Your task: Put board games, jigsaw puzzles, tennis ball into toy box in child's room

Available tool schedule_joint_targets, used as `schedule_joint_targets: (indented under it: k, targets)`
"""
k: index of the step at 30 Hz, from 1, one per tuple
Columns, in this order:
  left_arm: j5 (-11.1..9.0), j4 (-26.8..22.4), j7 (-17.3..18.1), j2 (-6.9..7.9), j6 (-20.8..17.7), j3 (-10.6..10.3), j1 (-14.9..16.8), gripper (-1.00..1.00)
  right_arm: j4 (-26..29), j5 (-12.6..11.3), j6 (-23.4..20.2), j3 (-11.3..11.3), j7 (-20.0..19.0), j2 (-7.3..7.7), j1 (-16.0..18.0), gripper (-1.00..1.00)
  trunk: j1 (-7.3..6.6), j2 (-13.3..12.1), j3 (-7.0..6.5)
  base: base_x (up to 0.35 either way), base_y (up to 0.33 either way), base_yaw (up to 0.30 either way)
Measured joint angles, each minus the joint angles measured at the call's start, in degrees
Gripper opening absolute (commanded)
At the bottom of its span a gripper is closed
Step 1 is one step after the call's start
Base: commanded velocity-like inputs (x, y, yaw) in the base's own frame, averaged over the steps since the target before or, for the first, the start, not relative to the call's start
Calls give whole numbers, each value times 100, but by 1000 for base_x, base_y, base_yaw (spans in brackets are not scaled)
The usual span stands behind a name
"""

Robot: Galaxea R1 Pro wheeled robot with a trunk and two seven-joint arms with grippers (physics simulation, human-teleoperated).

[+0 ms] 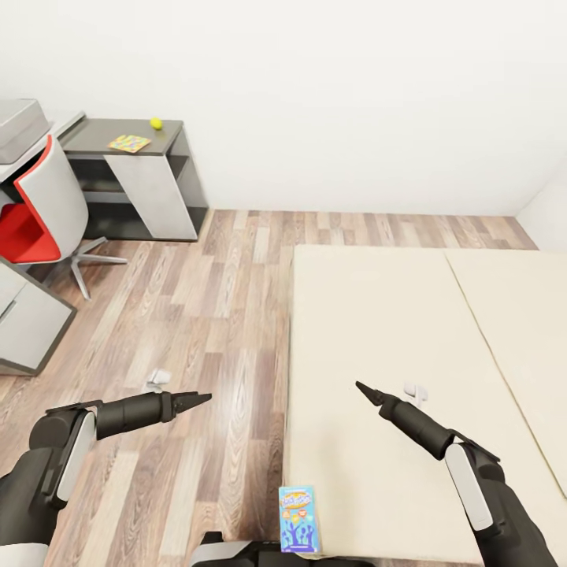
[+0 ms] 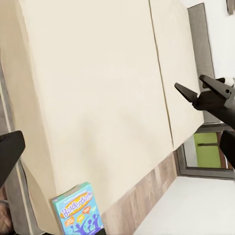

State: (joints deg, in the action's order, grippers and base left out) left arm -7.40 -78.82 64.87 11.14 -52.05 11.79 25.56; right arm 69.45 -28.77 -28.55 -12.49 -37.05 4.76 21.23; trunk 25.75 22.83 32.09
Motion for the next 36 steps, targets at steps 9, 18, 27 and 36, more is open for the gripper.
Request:
schedule_joint_targets:
  k: [9, 18, 27, 36]
  targets:
    - [-4, -1, 4, -1, 4, -3, -2, 100, -1, 2, 1, 7, 1, 6, 1, 100, 0, 0, -41, 0, 0, -119]
    - [-3, -1, 7, -7, 1, -3, -1, 100, 6, 15, 1, 16, -6, -12, 1, 100, 0, 0, -100, 0, 0, -7]
    - [-3, -1, 8, -7, 1, -3, -2, 100, 7, 16, 1, 13, -7, -13, 1, 100, 0, 0, -184, 0, 0, 0]
    - [-4, -1, 27, -7, 5, -3, -2, 100, 6, 16, 2, 11, -7, -27, 1, 100, 0, 0, -269, 0, 0, 0]
